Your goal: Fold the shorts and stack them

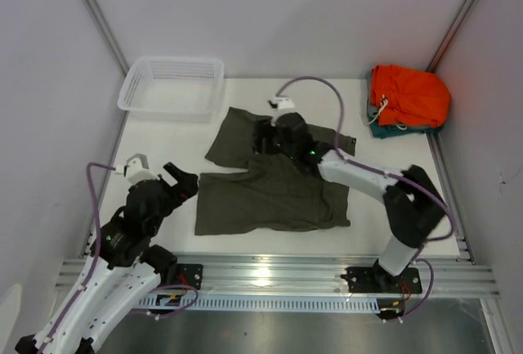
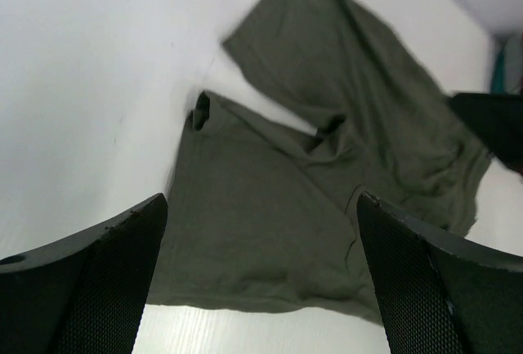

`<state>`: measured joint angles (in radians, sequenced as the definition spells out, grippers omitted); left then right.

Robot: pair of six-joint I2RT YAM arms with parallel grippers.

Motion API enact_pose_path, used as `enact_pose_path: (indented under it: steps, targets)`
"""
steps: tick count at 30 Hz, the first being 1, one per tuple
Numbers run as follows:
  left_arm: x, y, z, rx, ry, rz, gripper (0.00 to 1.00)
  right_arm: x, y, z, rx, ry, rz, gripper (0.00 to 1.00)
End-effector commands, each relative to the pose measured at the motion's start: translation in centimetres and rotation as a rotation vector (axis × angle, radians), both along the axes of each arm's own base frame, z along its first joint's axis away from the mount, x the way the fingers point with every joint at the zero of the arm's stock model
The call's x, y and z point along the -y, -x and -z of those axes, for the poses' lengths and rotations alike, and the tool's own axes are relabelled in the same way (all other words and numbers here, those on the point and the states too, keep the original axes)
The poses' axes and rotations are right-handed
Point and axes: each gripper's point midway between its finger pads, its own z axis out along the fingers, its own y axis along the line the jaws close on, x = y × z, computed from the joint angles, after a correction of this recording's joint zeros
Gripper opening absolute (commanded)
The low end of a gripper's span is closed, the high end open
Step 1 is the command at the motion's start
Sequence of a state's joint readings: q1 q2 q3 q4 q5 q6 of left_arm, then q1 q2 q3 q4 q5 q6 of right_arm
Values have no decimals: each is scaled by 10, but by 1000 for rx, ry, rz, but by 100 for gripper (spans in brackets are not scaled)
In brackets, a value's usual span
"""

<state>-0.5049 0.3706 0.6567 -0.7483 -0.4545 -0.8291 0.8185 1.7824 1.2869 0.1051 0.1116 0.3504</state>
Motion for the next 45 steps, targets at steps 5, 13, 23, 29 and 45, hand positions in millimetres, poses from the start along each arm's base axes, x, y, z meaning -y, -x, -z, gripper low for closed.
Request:
enact_pose_path:
  steps: [5, 13, 23, 29, 45]
  targets:
    - [49, -8, 51, -106, 127, 153, 99, 137, 88, 31, -276, -55, 279, 71]
    - [62, 2, 88, -199, 241, 147, 99, 224, 162, 48, -498, -218, 567, 79]
    - [85, 13, 133, -343, 414, 141, 99, 266, 213, 83, -768, -285, 917, 81]
    - [72, 15, 140, -370, 400, 54, 99, 273, 219, 98, -817, -273, 1012, 81]
    - [65, 30, 182, -523, 451, -91, 97, 273, 191, 146, -806, -412, 1184, 65]
